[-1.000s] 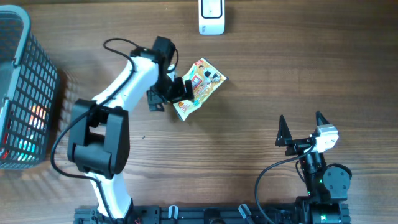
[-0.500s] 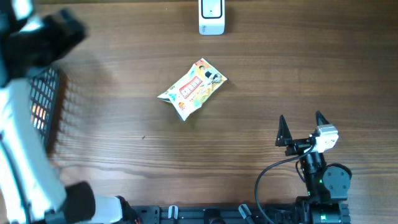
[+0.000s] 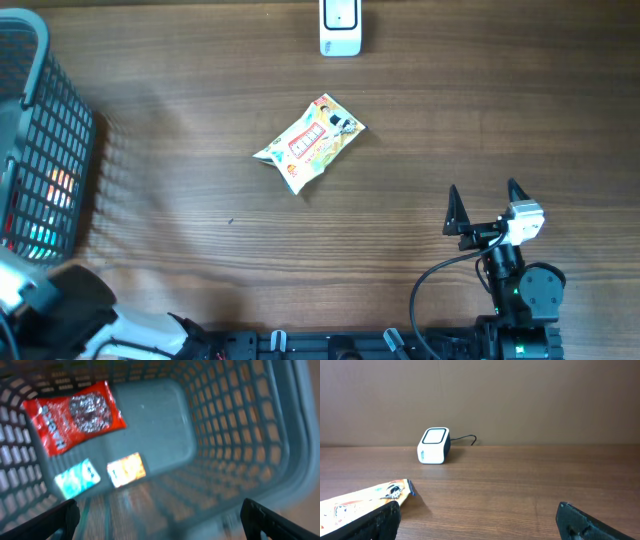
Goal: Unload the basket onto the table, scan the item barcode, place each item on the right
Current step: 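Reach the left gripper back into the basket and grasp a packet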
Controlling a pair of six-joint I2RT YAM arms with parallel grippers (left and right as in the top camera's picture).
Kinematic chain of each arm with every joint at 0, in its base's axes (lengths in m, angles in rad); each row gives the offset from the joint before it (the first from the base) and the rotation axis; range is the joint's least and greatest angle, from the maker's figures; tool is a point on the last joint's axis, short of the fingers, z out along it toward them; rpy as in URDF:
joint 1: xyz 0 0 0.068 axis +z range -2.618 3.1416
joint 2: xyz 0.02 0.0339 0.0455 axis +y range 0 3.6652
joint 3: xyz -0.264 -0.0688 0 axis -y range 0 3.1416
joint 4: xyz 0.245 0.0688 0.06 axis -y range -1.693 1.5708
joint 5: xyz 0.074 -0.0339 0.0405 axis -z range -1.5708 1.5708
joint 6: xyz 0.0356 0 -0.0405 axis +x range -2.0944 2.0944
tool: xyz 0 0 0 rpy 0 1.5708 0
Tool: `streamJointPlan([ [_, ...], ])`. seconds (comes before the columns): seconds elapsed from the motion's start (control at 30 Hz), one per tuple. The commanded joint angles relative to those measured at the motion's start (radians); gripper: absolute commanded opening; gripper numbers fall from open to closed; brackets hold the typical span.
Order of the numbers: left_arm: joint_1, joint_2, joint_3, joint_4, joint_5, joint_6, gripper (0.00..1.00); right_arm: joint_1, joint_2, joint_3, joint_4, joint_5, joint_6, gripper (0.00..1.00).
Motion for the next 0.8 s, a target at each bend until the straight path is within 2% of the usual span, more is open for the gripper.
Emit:
streamJointPlan([
  [0.0,0.034,0.109,0.001,0.089,-0.019,-0.016,1.00,-0.005,-0.007,-0.002,0.005,0.010,-0.008,0.99],
  [0.07,0.041,0.162,0.001,0.136,-0.099,-0.006,1.00,-0.005,-0.007,-0.002,0.005,0.010,-0.008,1.00],
  [0.13,0.037,0.218,0.000,0.151,-0.168,0.096,0.99,-0.005,-0.007,-0.002,0.005,0.010,-0.008,1.00],
  [0.23,0.030,0.301,-0.026,0.146,-0.174,0.225,0.98,-0.005,-0.007,-0.001,0.005,0.010,-0.008,1.00],
  [0.27,0.029,0.318,-0.043,0.146,-0.203,0.238,0.98,-0.005,-0.007,-0.002,0.005,0.010,-0.008,1.00],
  [0.37,0.021,0.368,-0.119,0.144,-0.424,0.240,0.98,-0.005,-0.007,-0.002,0.005,0.010,-0.008,1.00],
  [0.4,0.021,0.373,-0.143,0.157,-0.445,0.240,0.98,-0.005,-0.007,-0.002,0.005,0.010,-0.008,1.00],
  [0.77,0.019,0.374,-0.435,0.386,-0.468,0.311,0.98,-0.005,-0.007,-0.002,0.005,0.010,-0.008,0.99],
])
